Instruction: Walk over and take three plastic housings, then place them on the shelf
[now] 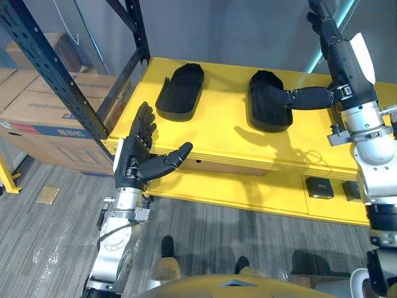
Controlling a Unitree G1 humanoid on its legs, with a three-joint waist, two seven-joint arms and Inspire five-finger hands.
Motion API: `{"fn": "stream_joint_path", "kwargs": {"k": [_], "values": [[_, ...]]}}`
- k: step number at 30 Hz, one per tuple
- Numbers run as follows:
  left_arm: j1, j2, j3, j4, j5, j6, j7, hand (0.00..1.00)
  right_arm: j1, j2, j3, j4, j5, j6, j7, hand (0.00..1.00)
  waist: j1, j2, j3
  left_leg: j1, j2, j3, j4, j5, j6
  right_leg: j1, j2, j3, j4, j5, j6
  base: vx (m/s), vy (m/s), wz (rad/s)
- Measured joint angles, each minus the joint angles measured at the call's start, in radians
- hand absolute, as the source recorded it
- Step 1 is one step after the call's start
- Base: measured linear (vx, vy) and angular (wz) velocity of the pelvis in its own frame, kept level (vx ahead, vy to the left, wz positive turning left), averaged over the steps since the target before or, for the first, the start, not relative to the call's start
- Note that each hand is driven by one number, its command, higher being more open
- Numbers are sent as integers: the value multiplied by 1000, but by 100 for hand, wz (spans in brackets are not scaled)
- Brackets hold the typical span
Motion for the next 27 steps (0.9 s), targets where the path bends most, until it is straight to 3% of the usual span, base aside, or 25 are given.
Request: {"fn": "stream_joint_path", "kwargs": {"k": [6, 12, 15, 22, 27], "values": [[-9, -2, 10, 73, 165, 76, 161, 100, 173, 171, -48, -91, 5, 0, -81, 100, -18, 12, -10, 3, 3, 4, 0, -15, -2, -4, 0, 5, 8, -6, 2, -12, -6, -2], [-13, -32, 27, 109, 215, 188, 276, 100, 405, 371, -111, -173, 99, 0, -149, 100, -55, 8, -14, 3, 4, 33, 0, -16, -2, -27, 1, 36, 11, -5, 3, 1, -5, -14], [-50, -59, 26, 150, 213, 207, 341, 100, 498, 461, -102, -186, 116, 2, -162, 100, -74, 8, -15, 3, 7, 55, 0, -17, -4, -46, 2, 63, 16, -4, 4, 3, -9, -23], [-159, -58, 33, 195, 199, 221, 421, 100, 543, 490, -46, -199, 115, 4, -158, 100, -100, 10, -14, 1, 17, 97, 1, -22, -10, -86, 13, 117, 29, -3, 4, 0, -14, -17], [-255, -35, 76, 263, 156, 177, 453, 100, 538, 461, -33, -202, 115, 10, -159, 100, -106, 25, -2, 0, 20, 115, 2, -25, -11, -104, 16, 140, 35, -3, 3, 9, -16, -10]]}}
